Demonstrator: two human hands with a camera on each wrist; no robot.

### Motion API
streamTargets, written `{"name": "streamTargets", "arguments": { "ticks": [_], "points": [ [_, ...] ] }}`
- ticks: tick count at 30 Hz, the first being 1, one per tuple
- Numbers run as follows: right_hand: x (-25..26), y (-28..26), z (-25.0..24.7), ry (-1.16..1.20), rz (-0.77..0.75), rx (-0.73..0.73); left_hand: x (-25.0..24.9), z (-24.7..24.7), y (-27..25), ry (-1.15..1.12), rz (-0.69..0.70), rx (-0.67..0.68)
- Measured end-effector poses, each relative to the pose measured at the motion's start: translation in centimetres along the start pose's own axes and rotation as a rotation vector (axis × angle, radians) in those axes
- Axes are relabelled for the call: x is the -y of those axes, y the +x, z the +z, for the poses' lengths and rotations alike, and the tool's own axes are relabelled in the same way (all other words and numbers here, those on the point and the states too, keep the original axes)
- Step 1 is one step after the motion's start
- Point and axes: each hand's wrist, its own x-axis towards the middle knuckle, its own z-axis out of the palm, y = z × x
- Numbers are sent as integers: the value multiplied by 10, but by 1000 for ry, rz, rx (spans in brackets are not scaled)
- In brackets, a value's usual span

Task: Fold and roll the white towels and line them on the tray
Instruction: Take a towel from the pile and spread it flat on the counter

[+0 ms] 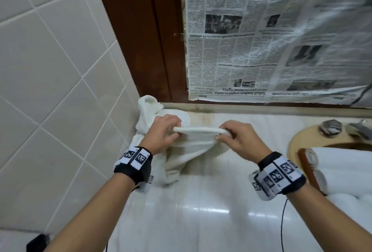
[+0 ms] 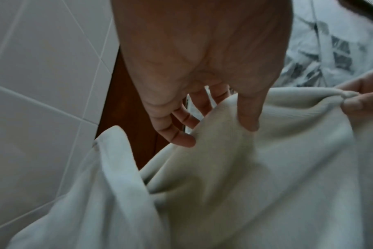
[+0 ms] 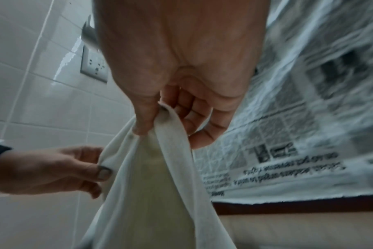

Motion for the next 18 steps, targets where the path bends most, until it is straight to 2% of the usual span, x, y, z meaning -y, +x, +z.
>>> {"name": "streamTargets", "arguments": {
  "ticks": [4,7,10,14,18],
  "points": [
    [29,-33,-44,-9,40,-85,-45,-12,-21,-84,24,-35],
    [65,-58,-68,-32,-13,-118,-76,-19,-43,-102,69,-62],
    [98,-85,-86,-1,9,-174,-101,-19,-64,-193,31,-112],
    [115,-112,-91,53,74,-257,-134,-2,-80,-278,2,-147],
    [105,-135,-78,149,230,-268,-143,29,-101,-272,-33,-63]
  ]
}}
